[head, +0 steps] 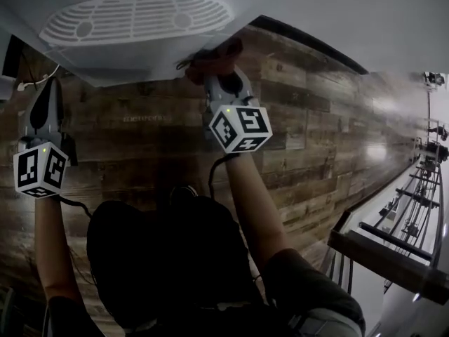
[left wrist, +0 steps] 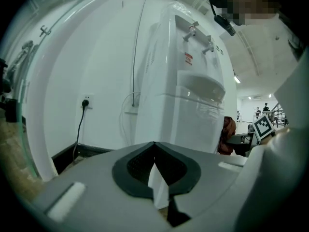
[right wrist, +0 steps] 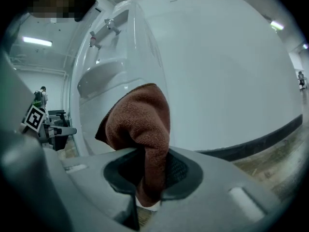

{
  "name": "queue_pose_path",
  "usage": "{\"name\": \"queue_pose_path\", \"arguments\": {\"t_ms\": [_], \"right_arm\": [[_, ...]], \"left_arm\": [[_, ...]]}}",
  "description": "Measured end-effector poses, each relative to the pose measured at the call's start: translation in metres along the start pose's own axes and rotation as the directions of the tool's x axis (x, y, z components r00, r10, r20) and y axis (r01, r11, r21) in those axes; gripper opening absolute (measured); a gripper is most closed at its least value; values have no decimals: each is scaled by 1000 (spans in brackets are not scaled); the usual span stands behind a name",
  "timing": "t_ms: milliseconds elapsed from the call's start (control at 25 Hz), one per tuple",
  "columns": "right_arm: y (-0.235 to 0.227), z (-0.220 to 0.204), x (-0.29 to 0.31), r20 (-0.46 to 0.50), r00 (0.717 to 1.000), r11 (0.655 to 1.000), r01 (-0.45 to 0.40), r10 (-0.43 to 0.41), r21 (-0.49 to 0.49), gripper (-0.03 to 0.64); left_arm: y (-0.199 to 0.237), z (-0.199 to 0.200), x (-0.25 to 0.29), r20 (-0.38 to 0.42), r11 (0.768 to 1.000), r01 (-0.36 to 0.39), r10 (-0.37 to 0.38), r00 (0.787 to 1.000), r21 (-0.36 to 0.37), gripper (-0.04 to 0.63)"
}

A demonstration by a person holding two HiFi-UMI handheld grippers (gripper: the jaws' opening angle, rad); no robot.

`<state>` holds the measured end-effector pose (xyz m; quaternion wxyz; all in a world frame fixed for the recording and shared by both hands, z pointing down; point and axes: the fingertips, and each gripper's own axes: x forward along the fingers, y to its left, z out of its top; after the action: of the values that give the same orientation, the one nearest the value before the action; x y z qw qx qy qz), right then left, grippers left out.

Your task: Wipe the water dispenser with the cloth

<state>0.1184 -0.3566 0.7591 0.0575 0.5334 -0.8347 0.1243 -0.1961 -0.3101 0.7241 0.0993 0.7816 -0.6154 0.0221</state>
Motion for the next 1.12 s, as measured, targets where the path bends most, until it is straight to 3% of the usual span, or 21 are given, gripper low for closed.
{"name": "queue_pose_path", "arguments": {"t_ms": [160, 360, 640, 760, 880, 1000, 1120], "right_arm": [[-11, -63, 11, -91, 995, 999, 51, -50, 8, 63], [-22, -143, 24, -249, 965, 995, 93, -80, 39, 63], [-28, -195, 37, -362, 927, 995, 99, -93, 0, 63], [-6, -152, 17, -297, 953, 998, 46, -58, -47, 63], [31, -65, -15, -154, 987, 990, -62, 42, -127, 63], [65, 9, -31, -74, 987, 978, -155, 145, -140, 63], [83, 49, -32, -50, 981, 978, -190, 186, -84, 63]], "left_arm": [[13, -43, 10, -6, 1000, 0, 0, 1000, 2, 18], [23, -83, 17, -49, 999, -27, 28, 998, 23, 18], [6, -119, 27, -108, 999, 27, -23, 994, 39, 18], [8, -87, 17, -40, 994, -3, 7, 999, 109, 18], [4, -26, -4, 59, 992, 5, -13, 998, 130, 18], [-13, 22, -17, 65, 986, 36, -47, 997, 160, 18], [-31, 53, -20, 81, 984, 64, -79, 994, 166, 18]]}}
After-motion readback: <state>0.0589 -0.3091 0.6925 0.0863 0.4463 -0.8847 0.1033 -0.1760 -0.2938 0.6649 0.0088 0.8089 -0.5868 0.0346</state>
